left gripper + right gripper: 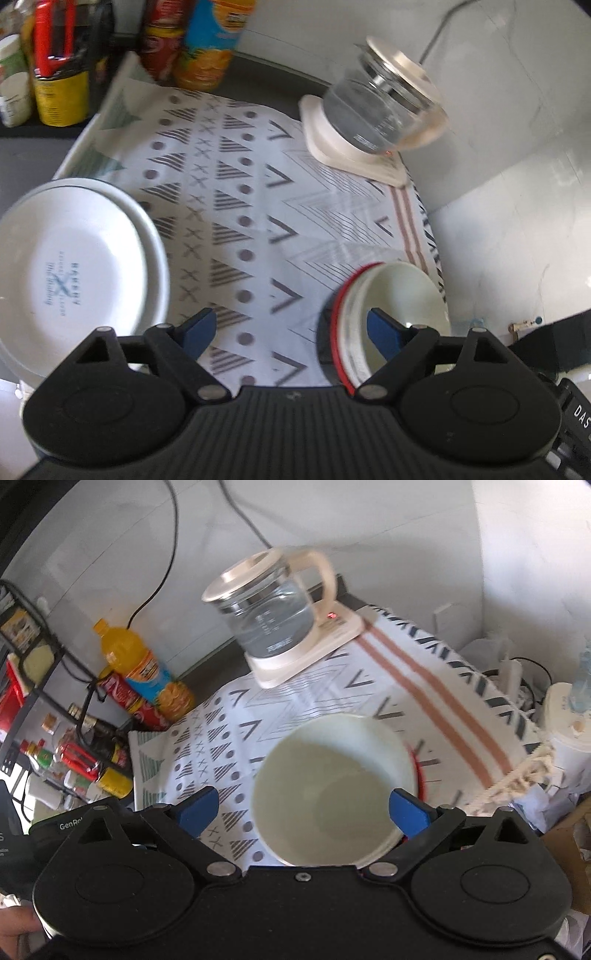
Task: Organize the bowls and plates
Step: 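Move the right gripper to the red-black bowl holding the white bowls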
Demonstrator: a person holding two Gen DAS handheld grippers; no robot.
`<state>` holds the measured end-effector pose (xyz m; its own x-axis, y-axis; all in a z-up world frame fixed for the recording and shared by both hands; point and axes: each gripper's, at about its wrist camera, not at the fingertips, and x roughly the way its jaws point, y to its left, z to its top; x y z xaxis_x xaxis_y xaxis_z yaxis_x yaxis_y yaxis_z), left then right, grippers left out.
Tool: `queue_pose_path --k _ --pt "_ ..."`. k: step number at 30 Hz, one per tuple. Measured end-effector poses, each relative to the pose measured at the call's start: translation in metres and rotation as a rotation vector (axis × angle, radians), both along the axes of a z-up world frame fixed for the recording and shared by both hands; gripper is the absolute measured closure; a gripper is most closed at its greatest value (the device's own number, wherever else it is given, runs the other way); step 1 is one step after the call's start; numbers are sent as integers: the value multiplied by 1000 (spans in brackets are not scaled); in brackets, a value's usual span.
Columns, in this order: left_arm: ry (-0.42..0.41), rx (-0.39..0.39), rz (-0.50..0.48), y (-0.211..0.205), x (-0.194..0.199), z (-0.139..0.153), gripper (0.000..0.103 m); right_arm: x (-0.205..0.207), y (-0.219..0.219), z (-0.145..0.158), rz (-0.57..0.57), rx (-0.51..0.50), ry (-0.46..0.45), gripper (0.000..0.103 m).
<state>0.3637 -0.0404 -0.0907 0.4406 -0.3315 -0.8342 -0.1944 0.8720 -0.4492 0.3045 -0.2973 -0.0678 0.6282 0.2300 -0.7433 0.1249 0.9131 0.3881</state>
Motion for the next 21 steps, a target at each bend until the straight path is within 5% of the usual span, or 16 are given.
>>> queue_pose_path --k 17,21 --pt "65 -8 -80 -66 14 -24 16 3 -57 -40 -88 -18 83 5" --pt "93 -22 -70 -72 16 -41 17 9 -61 -60 -84 -2 137 16"
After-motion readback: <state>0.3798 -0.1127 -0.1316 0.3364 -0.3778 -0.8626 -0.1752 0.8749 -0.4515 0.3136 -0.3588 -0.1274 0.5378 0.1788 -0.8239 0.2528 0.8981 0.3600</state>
